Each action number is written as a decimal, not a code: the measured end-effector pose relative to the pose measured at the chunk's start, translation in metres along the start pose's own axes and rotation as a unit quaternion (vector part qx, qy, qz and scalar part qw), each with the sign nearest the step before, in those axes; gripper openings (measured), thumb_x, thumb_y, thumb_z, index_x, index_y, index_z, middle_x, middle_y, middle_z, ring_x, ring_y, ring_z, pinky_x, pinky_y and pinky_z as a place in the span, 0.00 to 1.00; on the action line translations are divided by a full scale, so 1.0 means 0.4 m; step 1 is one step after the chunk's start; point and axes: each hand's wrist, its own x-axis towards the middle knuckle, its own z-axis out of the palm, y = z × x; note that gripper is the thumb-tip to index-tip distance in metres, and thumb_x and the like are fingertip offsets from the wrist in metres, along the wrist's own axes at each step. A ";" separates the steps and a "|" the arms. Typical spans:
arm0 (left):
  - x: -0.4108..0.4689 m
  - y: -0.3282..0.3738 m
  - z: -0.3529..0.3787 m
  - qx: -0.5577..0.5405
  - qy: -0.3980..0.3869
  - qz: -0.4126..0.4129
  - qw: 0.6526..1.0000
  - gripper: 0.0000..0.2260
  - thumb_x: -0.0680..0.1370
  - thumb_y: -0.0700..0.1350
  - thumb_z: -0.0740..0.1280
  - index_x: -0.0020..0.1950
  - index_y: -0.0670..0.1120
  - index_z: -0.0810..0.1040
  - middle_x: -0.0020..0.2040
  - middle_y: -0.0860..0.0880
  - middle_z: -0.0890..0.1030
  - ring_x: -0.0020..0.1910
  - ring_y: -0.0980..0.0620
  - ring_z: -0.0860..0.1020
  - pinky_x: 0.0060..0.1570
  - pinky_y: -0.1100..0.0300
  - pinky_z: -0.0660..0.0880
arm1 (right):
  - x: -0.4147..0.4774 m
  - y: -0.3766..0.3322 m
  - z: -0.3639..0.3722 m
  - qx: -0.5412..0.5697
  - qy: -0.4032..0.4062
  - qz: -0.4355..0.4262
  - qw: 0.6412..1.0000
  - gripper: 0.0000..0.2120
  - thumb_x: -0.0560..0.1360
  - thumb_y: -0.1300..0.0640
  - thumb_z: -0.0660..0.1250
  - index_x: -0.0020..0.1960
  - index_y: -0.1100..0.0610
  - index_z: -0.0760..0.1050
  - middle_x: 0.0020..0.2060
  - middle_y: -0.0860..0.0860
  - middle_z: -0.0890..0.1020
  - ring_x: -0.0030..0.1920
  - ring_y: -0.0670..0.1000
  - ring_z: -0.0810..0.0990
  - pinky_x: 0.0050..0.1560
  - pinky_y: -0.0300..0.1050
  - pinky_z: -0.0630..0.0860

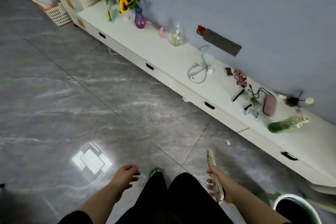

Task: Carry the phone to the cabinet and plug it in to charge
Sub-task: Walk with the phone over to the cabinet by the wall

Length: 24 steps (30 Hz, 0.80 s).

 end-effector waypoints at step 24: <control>0.514 1.054 0.015 0.125 -0.007 0.017 0.992 0.10 0.80 0.41 0.62 0.57 0.37 0.76 0.50 0.40 0.79 0.47 0.45 0.75 0.39 0.59 0.67 | 0.143 -1.035 0.067 0.084 0.025 -0.084 0.993 0.11 0.71 0.49 0.67 0.45 0.57 0.74 0.35 0.55 0.73 0.31 0.52 0.74 0.36 0.45 0.71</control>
